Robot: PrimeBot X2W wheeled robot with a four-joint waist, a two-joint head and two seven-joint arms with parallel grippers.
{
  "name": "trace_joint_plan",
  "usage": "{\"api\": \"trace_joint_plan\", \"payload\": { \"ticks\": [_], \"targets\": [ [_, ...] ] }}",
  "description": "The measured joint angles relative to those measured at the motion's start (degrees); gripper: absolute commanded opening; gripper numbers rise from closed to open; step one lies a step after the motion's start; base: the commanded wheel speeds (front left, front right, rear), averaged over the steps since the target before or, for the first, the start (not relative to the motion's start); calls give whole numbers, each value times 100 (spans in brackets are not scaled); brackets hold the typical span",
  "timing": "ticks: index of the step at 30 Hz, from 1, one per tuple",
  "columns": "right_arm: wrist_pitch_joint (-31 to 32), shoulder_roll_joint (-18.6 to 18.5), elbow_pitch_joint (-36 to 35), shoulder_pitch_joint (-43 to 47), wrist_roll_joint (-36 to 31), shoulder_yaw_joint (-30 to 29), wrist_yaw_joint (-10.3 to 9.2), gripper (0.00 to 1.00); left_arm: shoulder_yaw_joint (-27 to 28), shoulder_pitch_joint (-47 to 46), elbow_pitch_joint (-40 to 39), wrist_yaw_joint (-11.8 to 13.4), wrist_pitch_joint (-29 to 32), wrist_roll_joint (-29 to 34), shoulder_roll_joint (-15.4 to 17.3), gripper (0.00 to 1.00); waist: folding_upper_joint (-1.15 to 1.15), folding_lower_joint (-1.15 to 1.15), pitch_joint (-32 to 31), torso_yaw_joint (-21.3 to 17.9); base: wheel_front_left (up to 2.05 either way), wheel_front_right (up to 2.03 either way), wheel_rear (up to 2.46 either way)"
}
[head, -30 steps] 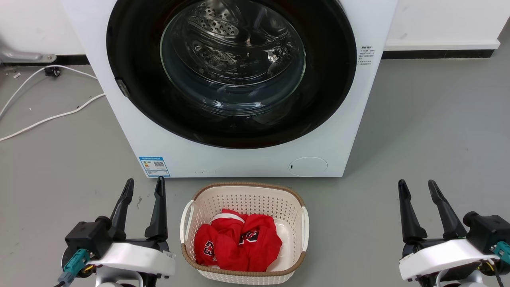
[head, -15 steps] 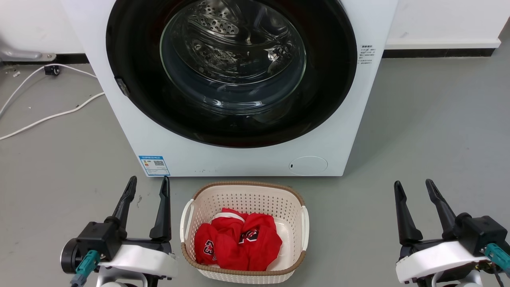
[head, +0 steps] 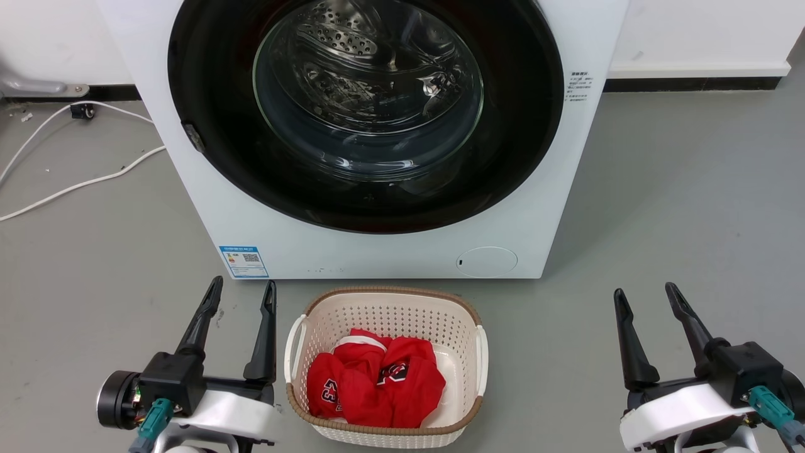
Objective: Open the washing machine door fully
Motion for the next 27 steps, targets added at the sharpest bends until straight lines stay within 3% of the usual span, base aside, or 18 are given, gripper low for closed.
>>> {"api": "trace_joint_plan", "payload": {
  "ticks": [16,17,18,19,23,25,27],
  "targets": [
    [-48,1,65,1,-47,0,0,100,30,7,69,-1,-24,118,-42,100,0,0,13,5,0,0,0],
    [-48,1,74,1,-18,3,0,69,32,7,73,-1,-24,116,-43,100,0,0,11,5,0,0,0],
    [-51,2,78,1,20,2,0,15,31,7,74,-1,-24,113,-44,100,0,0,10,5,0,0,0],
    [-56,2,81,1,63,7,0,0,33,7,74,-1,-24,112,-45,100,0,0,10,5,0,0,0],
    [-149,2,110,1,467,38,0,0,29,8,76,-1,-24,108,-52,100,0,0,14,4,0,0,0],
    [-264,2,163,-1,1444,87,0,0,31,8,77,-1,-24,96,-54,100,0,0,21,3,0,0,0],
    [-398,2,254,-4,2910,238,-1,0,34,8,77,-1,-24,71,-55,100,0,0,30,1,0,0,0]
  ]
}}
